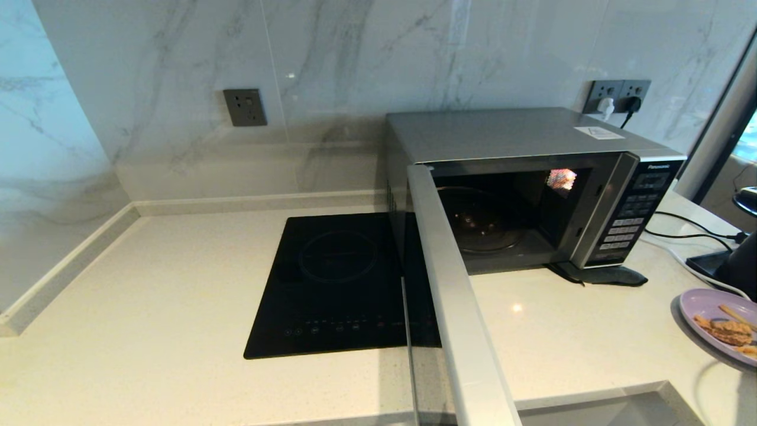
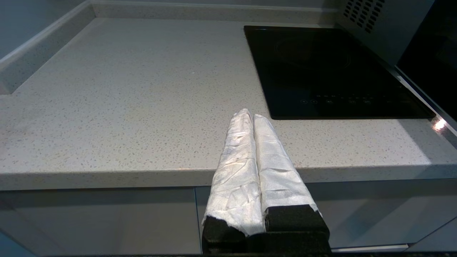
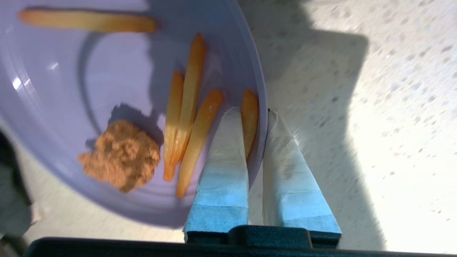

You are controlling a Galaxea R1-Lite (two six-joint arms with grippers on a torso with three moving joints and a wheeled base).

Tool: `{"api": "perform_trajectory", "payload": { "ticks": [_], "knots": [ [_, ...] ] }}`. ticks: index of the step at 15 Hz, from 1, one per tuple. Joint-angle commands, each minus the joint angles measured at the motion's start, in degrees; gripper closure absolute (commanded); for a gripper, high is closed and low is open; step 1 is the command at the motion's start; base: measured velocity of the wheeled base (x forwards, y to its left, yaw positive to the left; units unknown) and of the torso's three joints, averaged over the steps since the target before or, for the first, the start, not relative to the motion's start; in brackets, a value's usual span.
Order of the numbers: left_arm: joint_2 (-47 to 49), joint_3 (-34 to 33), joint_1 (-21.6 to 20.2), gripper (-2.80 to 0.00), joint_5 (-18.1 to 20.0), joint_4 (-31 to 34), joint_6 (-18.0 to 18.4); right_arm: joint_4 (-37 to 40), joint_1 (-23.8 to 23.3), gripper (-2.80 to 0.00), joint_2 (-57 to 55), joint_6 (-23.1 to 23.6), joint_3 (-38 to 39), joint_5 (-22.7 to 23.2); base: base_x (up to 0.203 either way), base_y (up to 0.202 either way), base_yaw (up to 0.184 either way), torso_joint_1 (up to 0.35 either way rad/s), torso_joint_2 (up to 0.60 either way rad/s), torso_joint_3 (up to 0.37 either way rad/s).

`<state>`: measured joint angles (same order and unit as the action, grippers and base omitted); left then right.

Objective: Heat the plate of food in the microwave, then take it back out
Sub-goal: Put the plate in the microwave oven

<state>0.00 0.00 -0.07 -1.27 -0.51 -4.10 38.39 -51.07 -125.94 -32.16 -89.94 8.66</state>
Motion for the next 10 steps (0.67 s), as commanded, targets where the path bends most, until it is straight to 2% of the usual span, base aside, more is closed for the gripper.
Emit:
{"api": "perform_trajectory", "payload": {
  "ticks": [1,6,10],
  "knots": [
    [0.09,0.00,-0.01,0.00,-0.05,-0.02,-0.03,0.20,0.00,0.00,2.84,-0.01,1.10,1.25,0.000,0.000,0.000,0.000,0.00,0.000],
    [0.09,0.00,-0.01,0.00,-0.05,-0.02,-0.03,0.19,0.01,0.00,5.72,0.33,3.03,4.35,0.000,0.000,0.000,0.000,0.00,0.000],
    [0.09,0.00,-0.01,0.00,-0.05,-0.02,-0.03,0.11,-0.09,0.00,8.91,1.75,4.31,9.95,0.000,0.000,0.000,0.000,0.00,0.000]
  ]
}}
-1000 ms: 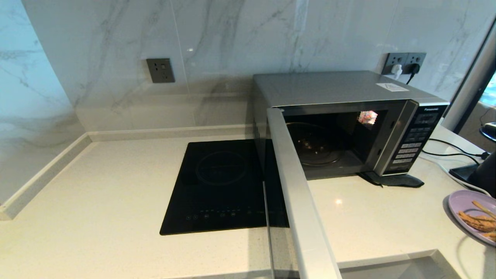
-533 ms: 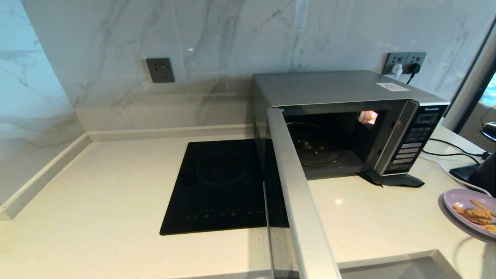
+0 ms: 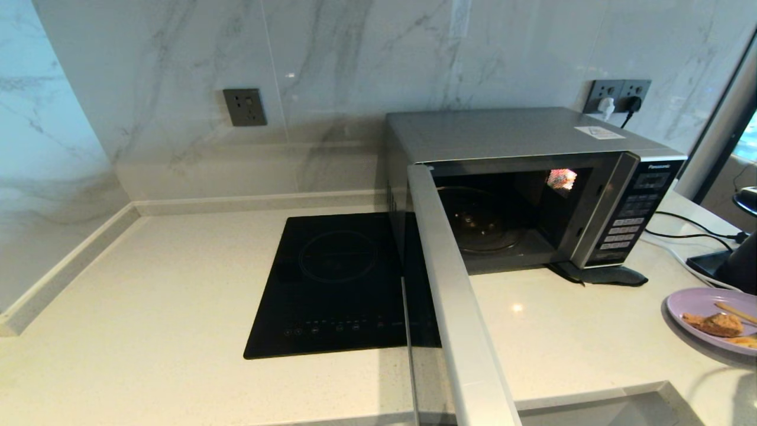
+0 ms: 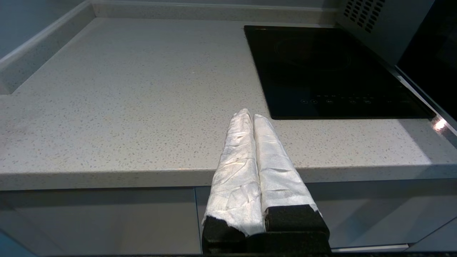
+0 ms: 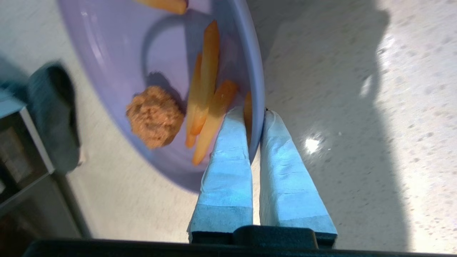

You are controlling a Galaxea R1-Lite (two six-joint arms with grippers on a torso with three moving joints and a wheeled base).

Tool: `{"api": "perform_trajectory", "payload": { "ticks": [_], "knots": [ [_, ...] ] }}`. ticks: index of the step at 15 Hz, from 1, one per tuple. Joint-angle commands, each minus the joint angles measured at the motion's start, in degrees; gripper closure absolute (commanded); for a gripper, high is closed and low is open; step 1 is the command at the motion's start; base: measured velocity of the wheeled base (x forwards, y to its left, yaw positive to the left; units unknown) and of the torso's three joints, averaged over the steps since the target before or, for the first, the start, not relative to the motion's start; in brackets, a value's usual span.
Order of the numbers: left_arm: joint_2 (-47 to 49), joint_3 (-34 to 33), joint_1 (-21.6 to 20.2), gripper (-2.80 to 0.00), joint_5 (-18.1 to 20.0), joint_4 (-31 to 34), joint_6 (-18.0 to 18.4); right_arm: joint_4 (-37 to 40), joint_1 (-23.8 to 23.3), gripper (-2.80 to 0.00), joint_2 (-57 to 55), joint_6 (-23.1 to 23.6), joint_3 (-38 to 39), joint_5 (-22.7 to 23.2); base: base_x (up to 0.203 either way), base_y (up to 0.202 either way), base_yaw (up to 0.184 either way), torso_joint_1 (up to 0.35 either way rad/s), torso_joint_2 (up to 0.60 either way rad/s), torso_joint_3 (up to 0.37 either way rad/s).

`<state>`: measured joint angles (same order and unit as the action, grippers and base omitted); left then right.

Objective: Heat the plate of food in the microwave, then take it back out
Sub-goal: Put the plate in the microwave oven

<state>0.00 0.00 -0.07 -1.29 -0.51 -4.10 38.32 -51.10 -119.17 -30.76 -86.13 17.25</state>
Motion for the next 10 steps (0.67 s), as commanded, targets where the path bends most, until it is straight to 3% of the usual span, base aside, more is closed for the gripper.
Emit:
{"api": "perform_trajectory", "payload": {
  "ticks": [1,7,10],
  "knots": [
    [0.09,0.00,-0.01,0.00,-0.03,-0.02,-0.04,0.18,-0.13,0.00,2.82,0.67,0.84,3.04,0.000,0.000,0.000,0.000,0.00,0.000],
    [0.09,0.00,-0.01,0.00,-0.03,-0.02,-0.04,0.18,-1.74,0.00,5.09,3.28,3.86,11.54,0.000,0.000,0.000,0.000,0.00,0.000],
    [0.09,0.00,-0.01,0.00,-0.03,-0.02,-0.04,0.14,-2.29,0.00,5.09,4.48,4.66,13.40,0.000,0.000,0.000,0.000,0.00,0.000]
  ]
}}
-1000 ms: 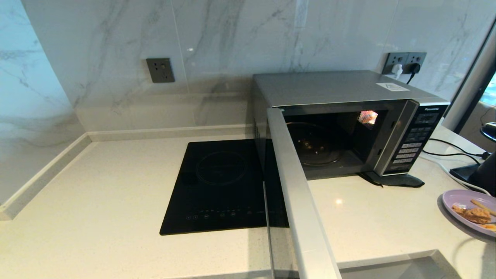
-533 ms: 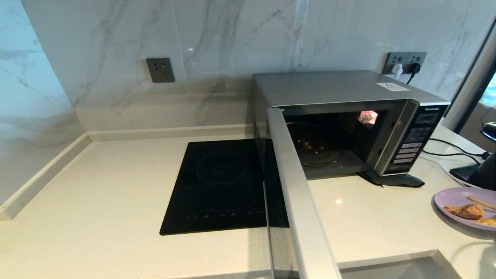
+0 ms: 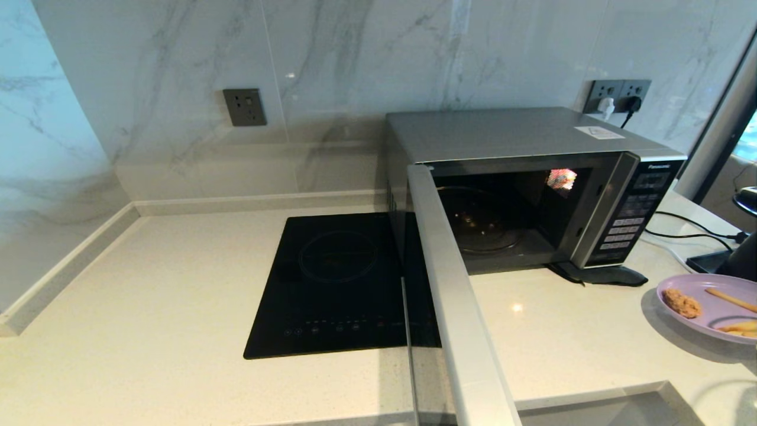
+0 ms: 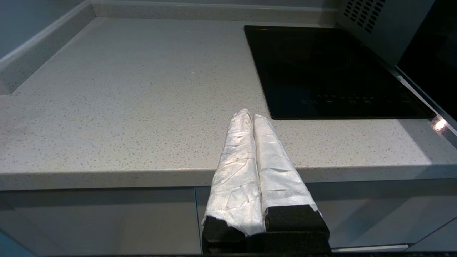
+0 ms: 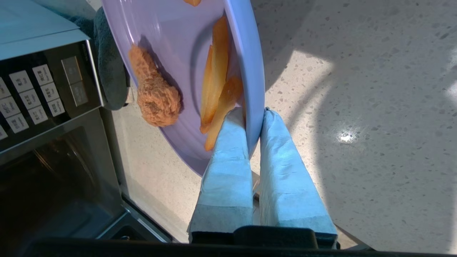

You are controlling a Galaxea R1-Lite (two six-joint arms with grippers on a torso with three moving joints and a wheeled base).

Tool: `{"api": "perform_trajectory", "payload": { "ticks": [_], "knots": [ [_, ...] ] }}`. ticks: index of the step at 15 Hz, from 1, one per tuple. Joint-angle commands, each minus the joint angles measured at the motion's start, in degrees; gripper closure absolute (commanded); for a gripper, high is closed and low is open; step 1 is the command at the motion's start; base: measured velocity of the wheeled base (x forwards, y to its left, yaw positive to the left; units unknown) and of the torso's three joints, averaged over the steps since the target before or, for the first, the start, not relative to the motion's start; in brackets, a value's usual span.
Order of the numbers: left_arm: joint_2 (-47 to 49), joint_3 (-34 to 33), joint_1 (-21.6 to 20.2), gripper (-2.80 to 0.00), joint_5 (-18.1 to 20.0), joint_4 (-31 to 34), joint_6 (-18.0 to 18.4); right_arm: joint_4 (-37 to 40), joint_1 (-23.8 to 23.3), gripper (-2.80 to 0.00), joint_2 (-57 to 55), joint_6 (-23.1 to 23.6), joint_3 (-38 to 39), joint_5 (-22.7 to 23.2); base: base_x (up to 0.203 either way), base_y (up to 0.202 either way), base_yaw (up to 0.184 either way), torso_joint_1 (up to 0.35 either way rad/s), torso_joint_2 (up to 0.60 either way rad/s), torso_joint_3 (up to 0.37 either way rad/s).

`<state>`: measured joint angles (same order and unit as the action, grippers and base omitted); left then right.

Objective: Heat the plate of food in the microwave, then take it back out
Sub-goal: Put the plate in the microwave oven

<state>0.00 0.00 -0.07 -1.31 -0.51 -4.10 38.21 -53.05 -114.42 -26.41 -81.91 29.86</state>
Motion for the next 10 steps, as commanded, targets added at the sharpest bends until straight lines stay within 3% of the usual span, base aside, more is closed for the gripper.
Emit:
{"api": "perform_trajectory", "payload": {
  "ticks": [1,10],
  "knots": [
    [0.09,0.00,-0.01,0.00,0.00,-0.02,-0.03,0.25,-0.67,0.00,0.34,0.62,0.61,2.53,0.000,0.000,0.000,0.000,0.00,0.000],
    [0.09,0.00,-0.01,0.00,0.00,-0.02,-0.03,0.43,-2.65,0.00,9.22,13.16,11.96,21.57,0.000,0.000,0.000,0.000,0.00,0.000]
  ]
}}
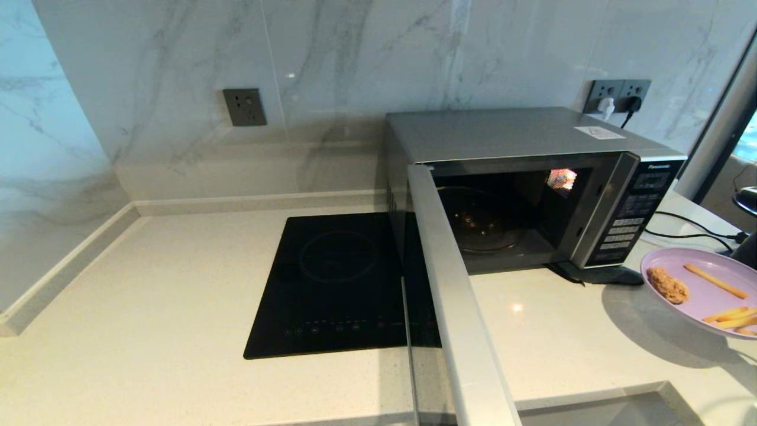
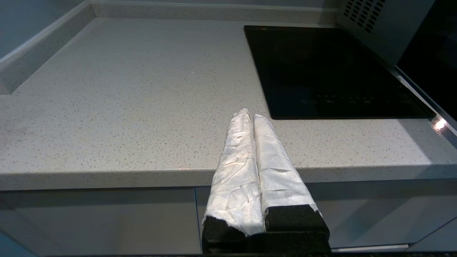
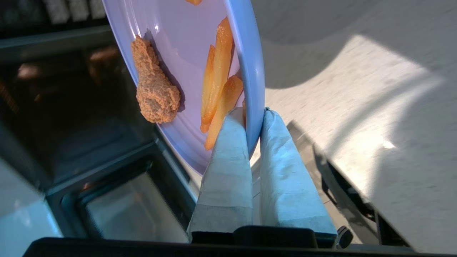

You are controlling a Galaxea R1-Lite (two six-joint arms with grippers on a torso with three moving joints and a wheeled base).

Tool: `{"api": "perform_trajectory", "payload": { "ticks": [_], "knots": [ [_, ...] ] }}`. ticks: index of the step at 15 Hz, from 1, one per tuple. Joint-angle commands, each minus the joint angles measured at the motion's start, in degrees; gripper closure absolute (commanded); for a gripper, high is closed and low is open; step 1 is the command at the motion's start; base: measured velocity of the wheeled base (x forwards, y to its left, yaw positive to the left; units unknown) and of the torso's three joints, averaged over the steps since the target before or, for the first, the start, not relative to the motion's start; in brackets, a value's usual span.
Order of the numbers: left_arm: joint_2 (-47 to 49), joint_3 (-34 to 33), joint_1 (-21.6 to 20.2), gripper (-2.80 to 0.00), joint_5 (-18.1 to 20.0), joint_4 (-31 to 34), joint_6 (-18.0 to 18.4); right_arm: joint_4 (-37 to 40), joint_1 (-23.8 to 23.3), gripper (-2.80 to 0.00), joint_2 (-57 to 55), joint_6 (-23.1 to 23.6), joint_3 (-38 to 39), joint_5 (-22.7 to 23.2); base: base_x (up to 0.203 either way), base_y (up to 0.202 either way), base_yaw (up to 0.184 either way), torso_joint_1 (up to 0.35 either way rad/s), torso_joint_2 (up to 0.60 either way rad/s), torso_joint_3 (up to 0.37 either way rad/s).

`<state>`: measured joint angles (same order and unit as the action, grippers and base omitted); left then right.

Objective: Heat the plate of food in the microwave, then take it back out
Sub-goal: Put the plate in the microwave oven

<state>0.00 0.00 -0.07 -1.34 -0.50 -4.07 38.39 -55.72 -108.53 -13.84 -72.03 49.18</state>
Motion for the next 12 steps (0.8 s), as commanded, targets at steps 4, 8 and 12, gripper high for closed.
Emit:
{"api": "perform_trajectory", "payload": {
  "ticks": [4,8,12],
  "knots": [
    [0.09,0.00,-0.01,0.00,0.02,-0.03,-0.06,4.33,2.13,0.00,7.00,1.11,4.15,7.15,0.000,0.000,0.000,0.000,0.00,0.000],
    [0.09,0.00,-0.01,0.00,0.02,-0.03,-0.06,7.41,7.11,0.00,9.37,1.15,5.10,7.58,0.000,0.000,0.000,0.000,0.00,0.000],
    [0.09,0.00,-0.01,0.00,0.02,-0.03,-0.06,7.66,14.31,0.00,12.80,0.74,7.65,7.69,0.000,0.000,0.000,0.000,0.00,0.000]
  ]
}}
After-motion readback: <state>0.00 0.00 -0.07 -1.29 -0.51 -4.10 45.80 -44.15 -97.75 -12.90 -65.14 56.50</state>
